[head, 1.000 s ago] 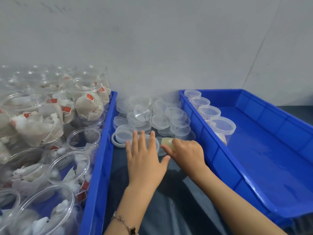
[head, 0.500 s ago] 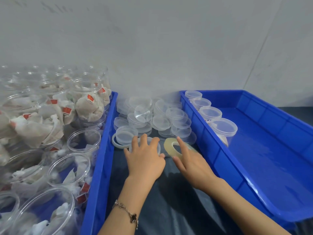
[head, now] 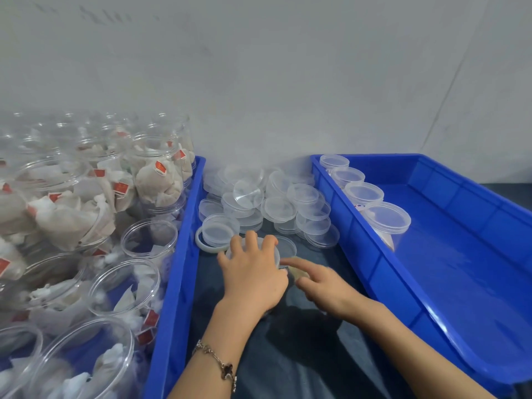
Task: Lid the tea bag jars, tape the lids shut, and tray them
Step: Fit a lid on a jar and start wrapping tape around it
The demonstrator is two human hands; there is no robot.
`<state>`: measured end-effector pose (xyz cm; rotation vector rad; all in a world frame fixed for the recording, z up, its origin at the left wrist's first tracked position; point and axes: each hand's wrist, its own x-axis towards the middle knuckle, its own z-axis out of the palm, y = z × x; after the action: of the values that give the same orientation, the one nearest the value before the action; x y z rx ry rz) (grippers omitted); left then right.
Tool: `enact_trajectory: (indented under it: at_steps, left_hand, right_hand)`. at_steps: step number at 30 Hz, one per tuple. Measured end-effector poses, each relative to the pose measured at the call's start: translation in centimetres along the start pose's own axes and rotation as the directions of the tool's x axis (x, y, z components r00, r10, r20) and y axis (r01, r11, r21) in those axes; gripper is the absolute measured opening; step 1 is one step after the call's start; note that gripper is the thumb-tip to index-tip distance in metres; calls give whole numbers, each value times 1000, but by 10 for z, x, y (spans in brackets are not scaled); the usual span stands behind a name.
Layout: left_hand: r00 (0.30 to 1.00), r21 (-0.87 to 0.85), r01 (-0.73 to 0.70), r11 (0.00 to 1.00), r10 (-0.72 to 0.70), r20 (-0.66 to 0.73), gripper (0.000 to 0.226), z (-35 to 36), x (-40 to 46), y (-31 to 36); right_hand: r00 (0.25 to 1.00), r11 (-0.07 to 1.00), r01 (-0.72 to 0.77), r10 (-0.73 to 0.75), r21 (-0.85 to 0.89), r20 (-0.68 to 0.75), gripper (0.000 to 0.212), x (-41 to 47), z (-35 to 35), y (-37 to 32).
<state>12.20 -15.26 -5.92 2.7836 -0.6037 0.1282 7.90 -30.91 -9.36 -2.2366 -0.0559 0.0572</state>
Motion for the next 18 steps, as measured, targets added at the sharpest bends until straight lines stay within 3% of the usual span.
enact_trajectory:
  at_steps: [2,6,10,18]
  left_hand:
    - [1000,20,-2,1000,2,5,61,2,0,-1]
    - [1000,29,-2,1000,2,16,61,4,1,-4]
    - [1000,9,7,1000,-7,19,51,5,2,-2]
    - [990,99,-3,995,17,-142,51,12,0,-2]
  right_hand:
    - [999,993,11,-15,-113,-34,32,-1,-8,-3]
    - [984,942,23,-82,-335,-160,44,4,-15,-5]
    - [966,809,-24,-132,-588,-221,50,15,-12,-6]
    - [963,808,-72,-97,-584,-253,49,40,-8,-1]
